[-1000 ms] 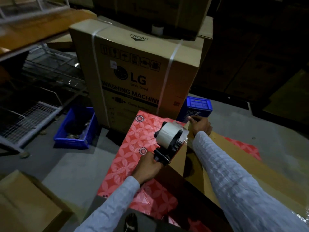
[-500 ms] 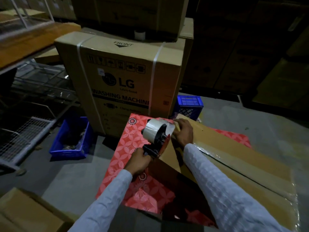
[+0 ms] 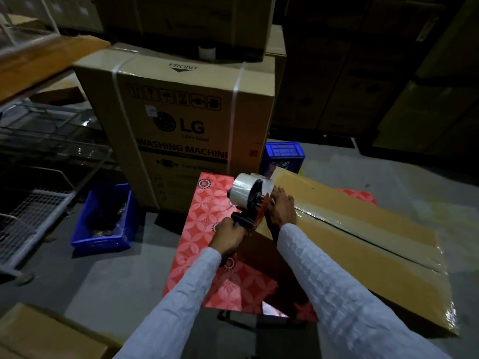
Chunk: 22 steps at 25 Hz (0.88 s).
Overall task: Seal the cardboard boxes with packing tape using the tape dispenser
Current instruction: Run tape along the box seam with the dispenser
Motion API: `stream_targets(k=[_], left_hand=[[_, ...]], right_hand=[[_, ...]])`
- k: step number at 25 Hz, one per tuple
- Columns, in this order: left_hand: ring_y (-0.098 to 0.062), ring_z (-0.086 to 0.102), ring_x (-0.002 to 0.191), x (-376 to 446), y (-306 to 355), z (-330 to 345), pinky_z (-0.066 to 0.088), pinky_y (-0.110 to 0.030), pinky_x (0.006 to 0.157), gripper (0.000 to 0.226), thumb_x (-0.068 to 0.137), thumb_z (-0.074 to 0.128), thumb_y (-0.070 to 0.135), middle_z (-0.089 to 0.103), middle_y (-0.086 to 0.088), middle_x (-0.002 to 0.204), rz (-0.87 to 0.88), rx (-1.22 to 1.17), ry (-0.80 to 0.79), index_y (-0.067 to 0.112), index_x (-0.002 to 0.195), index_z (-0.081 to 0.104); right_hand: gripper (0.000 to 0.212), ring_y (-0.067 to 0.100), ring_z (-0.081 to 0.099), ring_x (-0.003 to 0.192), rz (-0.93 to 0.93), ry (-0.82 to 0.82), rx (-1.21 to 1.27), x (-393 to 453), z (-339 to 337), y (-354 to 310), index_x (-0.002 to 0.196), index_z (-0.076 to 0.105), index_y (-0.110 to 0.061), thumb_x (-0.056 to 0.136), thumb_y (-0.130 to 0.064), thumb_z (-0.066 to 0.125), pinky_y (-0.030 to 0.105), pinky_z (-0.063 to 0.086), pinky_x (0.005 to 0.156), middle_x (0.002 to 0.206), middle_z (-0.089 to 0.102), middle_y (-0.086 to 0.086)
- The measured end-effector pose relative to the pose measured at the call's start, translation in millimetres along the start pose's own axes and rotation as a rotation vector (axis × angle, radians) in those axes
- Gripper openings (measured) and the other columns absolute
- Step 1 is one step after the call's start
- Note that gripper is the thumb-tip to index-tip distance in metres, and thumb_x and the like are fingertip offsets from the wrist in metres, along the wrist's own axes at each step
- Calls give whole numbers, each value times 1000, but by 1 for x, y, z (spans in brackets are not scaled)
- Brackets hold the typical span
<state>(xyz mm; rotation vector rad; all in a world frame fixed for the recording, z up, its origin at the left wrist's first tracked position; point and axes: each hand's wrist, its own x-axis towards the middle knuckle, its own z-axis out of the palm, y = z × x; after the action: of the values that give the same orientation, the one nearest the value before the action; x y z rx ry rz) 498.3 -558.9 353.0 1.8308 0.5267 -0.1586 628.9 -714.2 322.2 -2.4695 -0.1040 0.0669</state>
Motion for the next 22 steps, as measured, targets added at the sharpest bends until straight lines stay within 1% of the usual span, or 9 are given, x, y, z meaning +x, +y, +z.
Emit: stream_targets(k=[3, 5, 7, 9, 11, 13, 15, 18, 22], left_hand=[[-20, 37, 49, -7, 2, -3, 34, -36, 54, 20, 62, 66, 25, 44, 0, 53, -2, -23, -5, 16, 60, 48], [-17, 37, 49, -18, 6, -6, 33, -34, 54, 19, 62, 65, 19, 43, 2, 52, 25, -43, -10, 16, 59, 46], [-16, 34, 51, -29, 2, -11, 31, -34, 53, 16, 64, 63, 15, 42, 3, 52, 49, -20, -11, 13, 61, 47], [-17, 31, 52, -39, -5, -17, 30, -32, 49, 14, 67, 63, 14, 43, 1, 56, 54, 0, 12, 5, 73, 54], [-16, 35, 47, -51, -10, -23, 29, -27, 45, 8, 74, 64, 9, 46, 2, 57, 52, 9, 27, 9, 75, 56], [-12, 36, 41, -64, -13, -26, 28, -24, 41, 13, 77, 63, 5, 47, 6, 50, 57, 9, 18, 15, 71, 58], [-13, 35, 40, -71, -19, -27, 27, -25, 41, 6, 76, 63, 6, 46, 5, 49, 42, 4, 12, 6, 81, 64], [-17, 33, 46, -78, -33, -29, 28, -29, 42, 23, 72, 64, 11, 48, -3, 57, 6, 21, 22, -2, 91, 64], [-13, 35, 43, -89, -47, -30, 30, -28, 45, 27, 70, 60, 12, 49, 3, 54, -10, -20, -2, 0, 92, 68]], right_hand=[[93, 25, 17, 157, 3, 13, -32, -6, -4, -3, 157, 34, -38, 81, -87, 12, 52, 17, 126, 168, 26, -8], [91, 19, 17, 157, -66, 12, -62, -8, -10, -5, 158, 37, -30, 84, -75, 8, 45, 9, 128, 168, 27, -6], [78, 17, 15, 158, -135, 15, -134, -12, -13, -9, 159, 36, -25, 93, -59, 13, 43, 5, 128, 168, 27, -5], [56, 17, 13, 158, -151, 13, -182, -14, -13, -9, 160, 33, -26, 106, -40, 28, 45, 5, 128, 169, 25, -5], [51, 16, 11, 158, -131, -12, -202, -12, -13, -10, 160, 32, -30, 109, -31, 31, 46, 4, 128, 169, 23, -7], [50, 15, 10, 158, -126, -18, -213, -9, -11, -10, 159, 34, -33, 110, -34, 29, 48, 4, 128, 169, 23, -9], [50, 15, 10, 158, -121, -15, -220, -7, -10, -9, 159, 34, -34, 110, -39, 27, 48, 5, 128, 169, 23, -10], [52, 14, 10, 158, -108, -19, -205, -9, -7, -8, 158, 34, -35, 109, -48, 26, 48, 5, 128, 168, 24, -11], [55, 16, 12, 158, -107, -26, -177, -11, -9, -9, 158, 36, -35, 107, -56, 32, 48, 5, 126, 168, 23, -11]])
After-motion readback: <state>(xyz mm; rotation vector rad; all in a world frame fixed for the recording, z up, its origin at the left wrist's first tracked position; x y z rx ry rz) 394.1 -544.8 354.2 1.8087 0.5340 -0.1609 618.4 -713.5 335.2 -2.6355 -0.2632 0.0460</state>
